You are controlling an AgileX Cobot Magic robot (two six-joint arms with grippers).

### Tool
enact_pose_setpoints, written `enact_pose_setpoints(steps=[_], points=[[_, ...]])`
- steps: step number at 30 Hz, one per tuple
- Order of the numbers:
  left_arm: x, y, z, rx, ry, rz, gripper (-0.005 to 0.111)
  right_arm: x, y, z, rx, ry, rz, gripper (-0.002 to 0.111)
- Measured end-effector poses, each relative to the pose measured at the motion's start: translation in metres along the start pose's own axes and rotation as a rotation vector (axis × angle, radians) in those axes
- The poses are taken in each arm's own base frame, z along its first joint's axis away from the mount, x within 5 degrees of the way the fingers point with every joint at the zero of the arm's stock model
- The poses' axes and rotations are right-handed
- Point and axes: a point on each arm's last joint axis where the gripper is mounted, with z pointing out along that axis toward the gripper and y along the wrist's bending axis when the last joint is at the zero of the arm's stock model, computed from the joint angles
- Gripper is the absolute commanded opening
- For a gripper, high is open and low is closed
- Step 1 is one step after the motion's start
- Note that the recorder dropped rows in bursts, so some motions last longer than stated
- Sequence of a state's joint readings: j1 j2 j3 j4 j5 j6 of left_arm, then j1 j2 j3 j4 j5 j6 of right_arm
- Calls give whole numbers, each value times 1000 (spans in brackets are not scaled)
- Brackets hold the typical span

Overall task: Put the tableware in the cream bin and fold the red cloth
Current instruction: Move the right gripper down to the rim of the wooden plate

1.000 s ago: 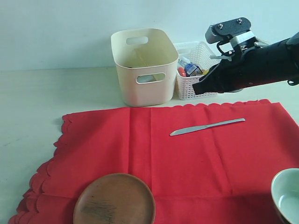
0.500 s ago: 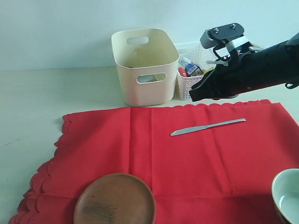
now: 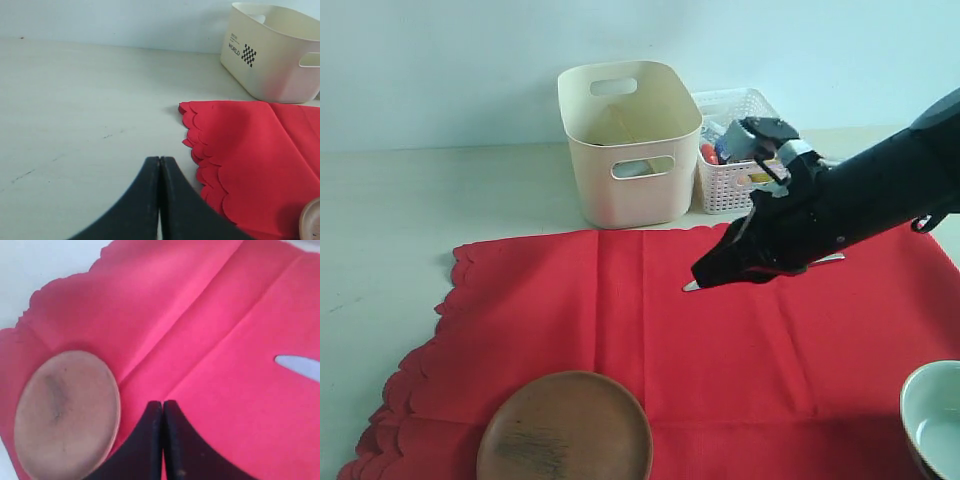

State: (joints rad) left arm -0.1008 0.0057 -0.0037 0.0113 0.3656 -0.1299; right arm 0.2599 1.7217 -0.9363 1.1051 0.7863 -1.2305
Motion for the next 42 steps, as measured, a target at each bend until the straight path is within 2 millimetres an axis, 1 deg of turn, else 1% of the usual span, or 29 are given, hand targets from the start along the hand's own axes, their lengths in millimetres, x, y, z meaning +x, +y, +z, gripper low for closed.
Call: enact_pose_setpoints(steps=[1,2,3,5,6,7,8,10,13,20,23,26,29,33,39,42], points=[[0,0,0,0,0,0,0,4,-3,8,-22,28,18,2],[0,0,0,0,0,0,0,7,-5,13,-30,45,17,8],[0,0,0,0,0,0,0,10,-3,23,-49,70,-19,13],[0,0,0,0,0,0,0,15,4,43,-95,104,-65,28],[0,0,0,0,0,0,0,17,7,50,-112,115,-75,38],[0,0,0,0,0,0,0,19,10,59,-115,128,-80,44],[0,0,0,0,0,0,0,21,11,64,-109,133,-81,49],[0,0,0,0,0,0,0,22,11,70,-87,139,-76,55],[0,0,0,0,0,0,0,23,12,79,-72,152,-55,55],[0,0,0,0,0,0,0,10,17,92,-77,193,15,55],[0,0,0,0,0,0,0,8,14,98,-76,242,52,55],[0,0,0,0,0,0,0,9,10,104,-83,285,77,55],[0,0,0,0,0,0,0,10,10,111,-148,335,105,55],[0,0,0,0,0,0,0,15,8,118,-169,365,131,55],[0,0,0,0,0,0,0,18,10,120,-216,388,158,55],[0,0,0,0,0,0,0,20,11,120,-240,404,156,53]])
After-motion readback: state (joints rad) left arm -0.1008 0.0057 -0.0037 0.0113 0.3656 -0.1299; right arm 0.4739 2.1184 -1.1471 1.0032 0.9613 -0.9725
